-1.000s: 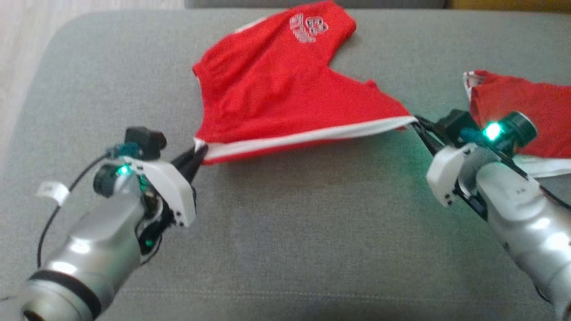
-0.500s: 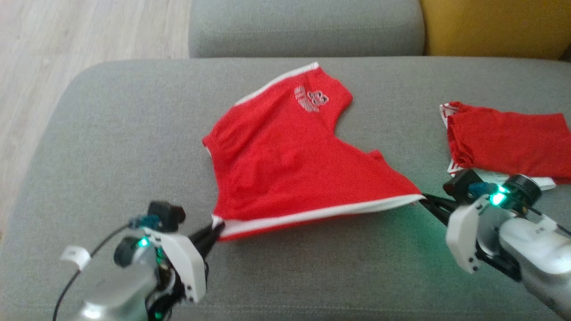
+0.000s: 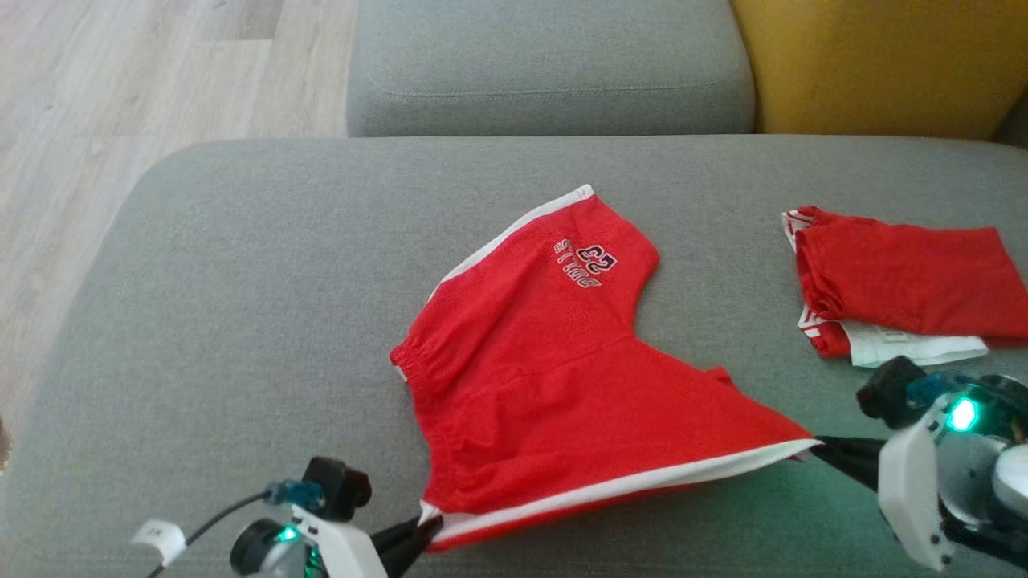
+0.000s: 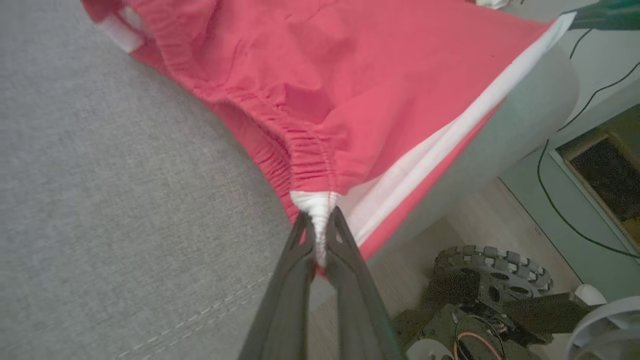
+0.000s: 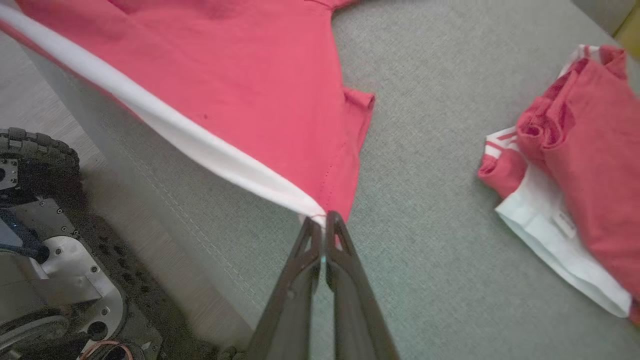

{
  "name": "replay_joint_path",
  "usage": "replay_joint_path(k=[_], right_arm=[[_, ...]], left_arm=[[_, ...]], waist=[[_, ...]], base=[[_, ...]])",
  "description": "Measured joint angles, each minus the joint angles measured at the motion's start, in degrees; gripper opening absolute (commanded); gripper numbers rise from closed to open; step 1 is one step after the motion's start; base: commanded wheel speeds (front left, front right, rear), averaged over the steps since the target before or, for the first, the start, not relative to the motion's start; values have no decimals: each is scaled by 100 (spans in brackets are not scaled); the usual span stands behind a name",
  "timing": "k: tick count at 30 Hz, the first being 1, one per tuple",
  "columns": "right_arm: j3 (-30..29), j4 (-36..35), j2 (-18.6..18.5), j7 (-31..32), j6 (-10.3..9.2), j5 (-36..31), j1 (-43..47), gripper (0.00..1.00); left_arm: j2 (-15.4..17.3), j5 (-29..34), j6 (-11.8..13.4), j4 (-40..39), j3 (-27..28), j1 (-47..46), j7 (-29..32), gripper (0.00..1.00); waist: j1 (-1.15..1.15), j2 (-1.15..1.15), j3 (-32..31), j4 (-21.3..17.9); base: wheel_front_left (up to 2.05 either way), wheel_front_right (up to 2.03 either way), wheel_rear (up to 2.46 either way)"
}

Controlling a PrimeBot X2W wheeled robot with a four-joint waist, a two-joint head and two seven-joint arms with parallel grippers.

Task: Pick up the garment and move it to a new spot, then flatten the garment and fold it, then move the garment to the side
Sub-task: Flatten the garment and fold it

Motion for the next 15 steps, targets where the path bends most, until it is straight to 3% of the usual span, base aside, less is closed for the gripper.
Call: replay_joint_path(k=[7,15], right_arm=[[-300,-191,-145,27,0,5,-280,0],[-778,179,242,-70,0,-178,-972,0]], left_arm=[[299,-65,498,-746,313,-60,12,0],[269,-111,623,-909,664,-545,-85,0]], waist=[[0,0,59,146],[0,0,379,377]], base=[[0,0,0],[0,0,0]])
